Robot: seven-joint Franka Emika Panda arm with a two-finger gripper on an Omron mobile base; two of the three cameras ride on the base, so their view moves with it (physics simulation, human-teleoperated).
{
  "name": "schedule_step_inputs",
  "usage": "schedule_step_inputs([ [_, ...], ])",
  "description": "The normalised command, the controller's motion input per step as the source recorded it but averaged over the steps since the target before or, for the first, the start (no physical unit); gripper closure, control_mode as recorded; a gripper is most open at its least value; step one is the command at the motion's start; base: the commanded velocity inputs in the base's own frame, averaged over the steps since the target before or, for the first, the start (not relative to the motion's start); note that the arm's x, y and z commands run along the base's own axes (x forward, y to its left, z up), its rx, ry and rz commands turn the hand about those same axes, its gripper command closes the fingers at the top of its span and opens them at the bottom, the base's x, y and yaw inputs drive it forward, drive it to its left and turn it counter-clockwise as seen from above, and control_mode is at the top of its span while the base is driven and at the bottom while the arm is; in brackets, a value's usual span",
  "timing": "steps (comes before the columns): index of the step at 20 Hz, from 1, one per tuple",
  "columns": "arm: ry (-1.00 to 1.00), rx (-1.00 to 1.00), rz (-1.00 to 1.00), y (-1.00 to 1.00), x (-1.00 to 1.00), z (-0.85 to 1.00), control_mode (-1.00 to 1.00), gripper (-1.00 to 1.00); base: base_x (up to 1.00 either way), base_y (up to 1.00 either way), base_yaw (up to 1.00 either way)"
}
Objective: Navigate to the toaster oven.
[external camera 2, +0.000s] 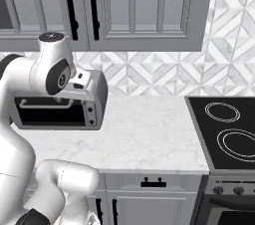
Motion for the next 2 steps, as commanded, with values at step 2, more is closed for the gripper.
schedule_step_inputs([
  [2, 0.00, 0.00, 0.00, 0.00, 0.00, 0.00, 1.00, -1.00, 0.00, 0.00, 0.00],
])
